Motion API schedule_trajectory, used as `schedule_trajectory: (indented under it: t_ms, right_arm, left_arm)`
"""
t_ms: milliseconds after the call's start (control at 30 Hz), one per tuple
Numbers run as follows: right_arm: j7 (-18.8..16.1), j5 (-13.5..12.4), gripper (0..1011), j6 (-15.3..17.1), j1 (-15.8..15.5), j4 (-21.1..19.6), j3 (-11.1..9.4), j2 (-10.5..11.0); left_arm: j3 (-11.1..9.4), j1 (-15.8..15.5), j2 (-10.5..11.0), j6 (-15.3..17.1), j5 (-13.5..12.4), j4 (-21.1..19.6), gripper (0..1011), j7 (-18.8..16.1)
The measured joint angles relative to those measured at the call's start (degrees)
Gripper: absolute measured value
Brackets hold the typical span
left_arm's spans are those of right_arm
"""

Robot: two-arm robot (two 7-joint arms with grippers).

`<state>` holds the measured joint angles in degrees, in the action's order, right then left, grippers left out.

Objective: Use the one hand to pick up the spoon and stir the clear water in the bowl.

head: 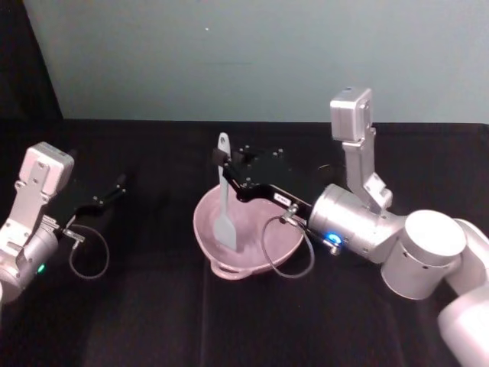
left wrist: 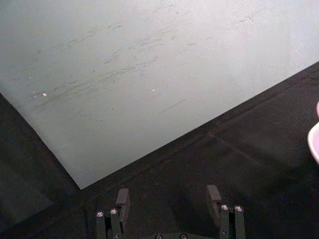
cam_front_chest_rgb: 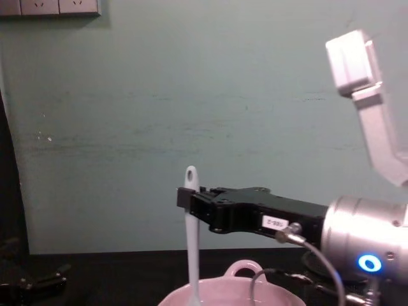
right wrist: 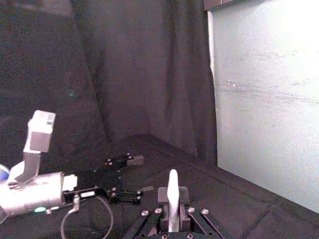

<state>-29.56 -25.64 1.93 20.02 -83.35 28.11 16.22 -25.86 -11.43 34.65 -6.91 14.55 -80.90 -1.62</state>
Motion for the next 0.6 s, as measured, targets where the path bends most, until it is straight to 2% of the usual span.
schedule_trajectory:
  t_ms: [200,367,600]
  right_arm:
    - [1.66,0.68,126,-2.85,2.58,4.85,0.66,-2.41]
    - [3.36,0.85,126,-4.98,3.88,7.95,-0.31,-4.11]
    - [5.75,2.21,126,-5.53,4.28,9.10,-1.80,-4.38]
  left_arm:
    - [0.00,0.00,0.00,0.00,0.00,0.00,1011,0.00]
    - [0.00,0.00,0.00,0.00,0.00,0.00,1011,0.00]
    - [0.00,0.00,0.00,0.00,0.00,0.00,1011,0.00]
